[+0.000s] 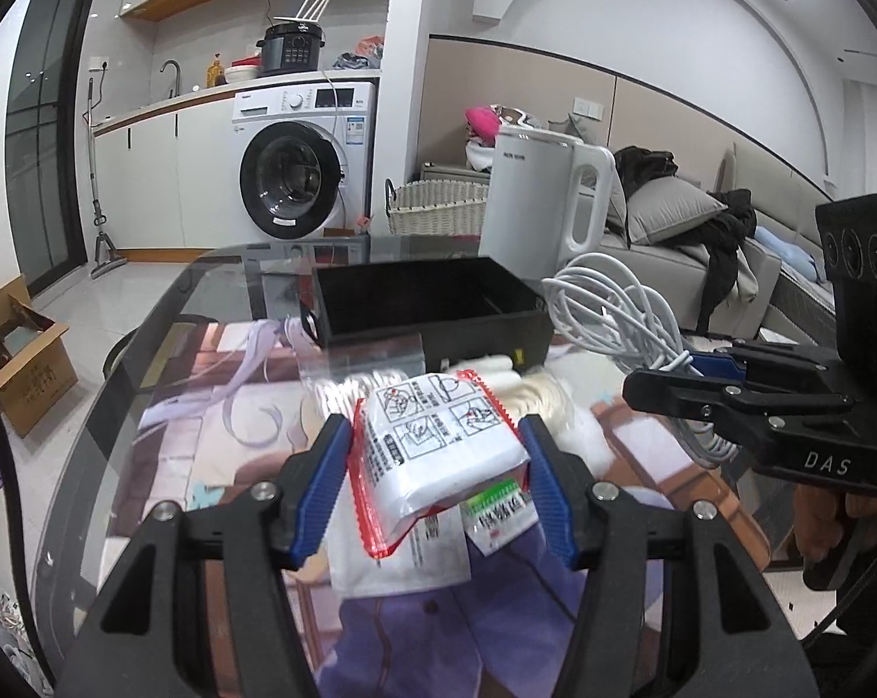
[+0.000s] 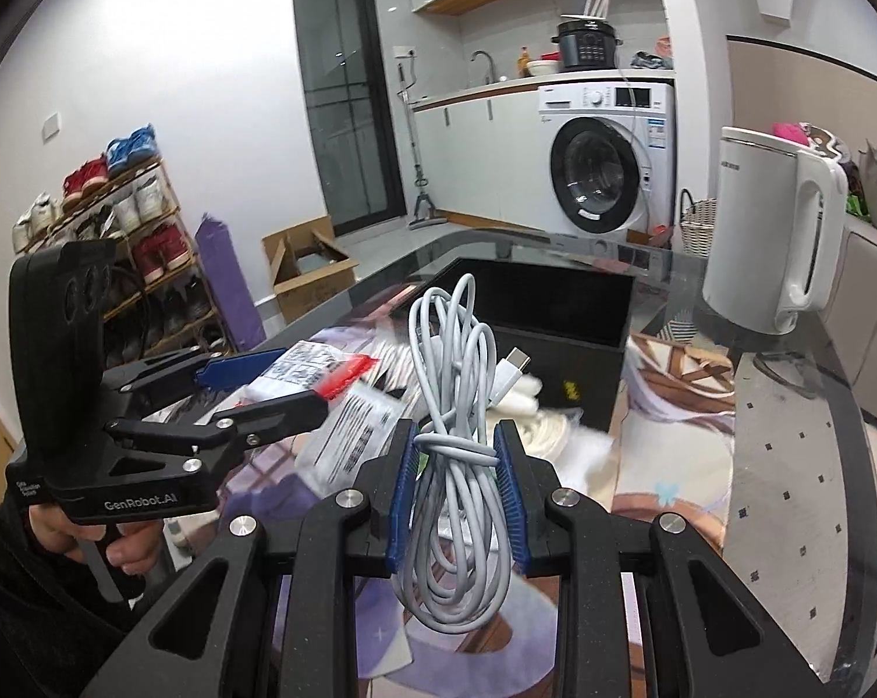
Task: Organize soft objects
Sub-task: 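Lift the cable coil and red-edged packet and carry both toward the black box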
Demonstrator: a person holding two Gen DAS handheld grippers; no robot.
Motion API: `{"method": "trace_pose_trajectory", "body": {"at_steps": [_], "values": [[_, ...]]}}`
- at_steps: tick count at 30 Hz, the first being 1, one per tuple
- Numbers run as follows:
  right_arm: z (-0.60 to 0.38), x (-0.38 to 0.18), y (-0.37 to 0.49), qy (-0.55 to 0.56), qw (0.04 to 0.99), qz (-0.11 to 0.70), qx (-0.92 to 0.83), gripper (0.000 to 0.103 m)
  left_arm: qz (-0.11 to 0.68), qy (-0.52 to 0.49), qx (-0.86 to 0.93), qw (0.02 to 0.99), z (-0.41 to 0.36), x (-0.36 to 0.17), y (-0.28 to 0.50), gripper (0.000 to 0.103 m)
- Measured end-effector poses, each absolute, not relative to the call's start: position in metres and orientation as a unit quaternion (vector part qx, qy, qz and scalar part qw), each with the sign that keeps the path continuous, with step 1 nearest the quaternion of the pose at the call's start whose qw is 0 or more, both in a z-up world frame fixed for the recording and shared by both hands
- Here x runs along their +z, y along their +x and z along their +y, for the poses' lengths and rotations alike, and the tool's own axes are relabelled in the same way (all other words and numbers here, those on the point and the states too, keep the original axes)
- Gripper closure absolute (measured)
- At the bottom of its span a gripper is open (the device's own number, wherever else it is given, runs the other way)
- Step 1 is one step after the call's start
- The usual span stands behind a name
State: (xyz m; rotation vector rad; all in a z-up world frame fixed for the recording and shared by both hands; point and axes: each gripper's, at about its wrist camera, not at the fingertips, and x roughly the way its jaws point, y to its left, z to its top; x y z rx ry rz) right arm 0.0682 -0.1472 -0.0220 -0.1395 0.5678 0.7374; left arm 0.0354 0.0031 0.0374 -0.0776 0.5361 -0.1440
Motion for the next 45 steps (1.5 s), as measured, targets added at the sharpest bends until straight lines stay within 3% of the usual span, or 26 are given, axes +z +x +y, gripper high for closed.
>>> {"method": "trace_pose_trajectory", "body": {"at_steps": [21,42,45], "values": [[-0.117,0.005,0.138,-0.104,0.908,0.258,0.313,0.077,0.246,-0.044,-0.056,0.967,0.015,0.063,0.121,0.045],[-0.082,-0.024,0.227,-0.122,0.912,0.271,0.283,0.076,0.291,-0.06,-0.005,0.955,0.016,0.03,0.204,0.043],[-0.085,-0.025,0.229,-0.124,0.913,0.269,0.281,0.07,0.295,-0.049,-0.009,0.954,0.011,0.025,0.206,0.04]]}}
